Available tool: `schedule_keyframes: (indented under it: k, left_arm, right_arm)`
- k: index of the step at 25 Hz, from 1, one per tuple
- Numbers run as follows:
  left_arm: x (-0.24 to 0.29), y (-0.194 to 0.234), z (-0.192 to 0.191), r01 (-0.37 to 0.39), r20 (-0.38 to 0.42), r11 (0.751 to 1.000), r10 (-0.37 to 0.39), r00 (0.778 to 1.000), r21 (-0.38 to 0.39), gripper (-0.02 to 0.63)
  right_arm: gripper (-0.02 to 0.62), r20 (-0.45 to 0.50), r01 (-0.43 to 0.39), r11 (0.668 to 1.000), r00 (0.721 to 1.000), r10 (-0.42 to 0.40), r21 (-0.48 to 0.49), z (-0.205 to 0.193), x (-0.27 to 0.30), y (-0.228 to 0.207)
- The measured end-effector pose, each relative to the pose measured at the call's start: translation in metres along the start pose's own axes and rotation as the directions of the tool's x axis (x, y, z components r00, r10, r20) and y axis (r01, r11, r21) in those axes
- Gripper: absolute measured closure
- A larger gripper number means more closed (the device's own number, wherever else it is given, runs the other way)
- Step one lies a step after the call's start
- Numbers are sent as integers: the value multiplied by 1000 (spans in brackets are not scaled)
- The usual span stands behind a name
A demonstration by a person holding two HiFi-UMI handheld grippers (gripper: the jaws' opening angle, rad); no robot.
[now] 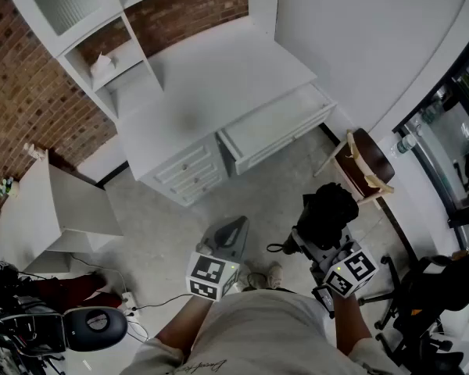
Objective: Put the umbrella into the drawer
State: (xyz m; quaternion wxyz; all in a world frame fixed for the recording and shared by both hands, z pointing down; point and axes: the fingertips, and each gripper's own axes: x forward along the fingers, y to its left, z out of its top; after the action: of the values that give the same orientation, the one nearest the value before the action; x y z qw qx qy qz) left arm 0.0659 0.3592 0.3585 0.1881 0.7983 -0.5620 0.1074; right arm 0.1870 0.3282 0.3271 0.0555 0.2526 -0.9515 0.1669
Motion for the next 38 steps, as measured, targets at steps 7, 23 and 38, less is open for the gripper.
schedule_keyframes:
  k: [7, 23, 38]
  left_arm:
    - [-15, -13, -3, -10, 16, 1000, 10, 1000, 2, 589]
    - [-20, -30, 6, 4, 44, 999, -6, 999, 34, 589]
    - [-41, -7, 2, 49, 50, 998, -52, 997, 42, 589]
  right_arm:
    - [322, -13, -14, 1000, 1000, 14, 2, -11, -18, 16]
    - [321, 7, -19, 1000, 1000, 19, 5, -4, -36, 19]
    - [321, 32, 26, 1000, 999, -26, 6, -6, -17, 45]
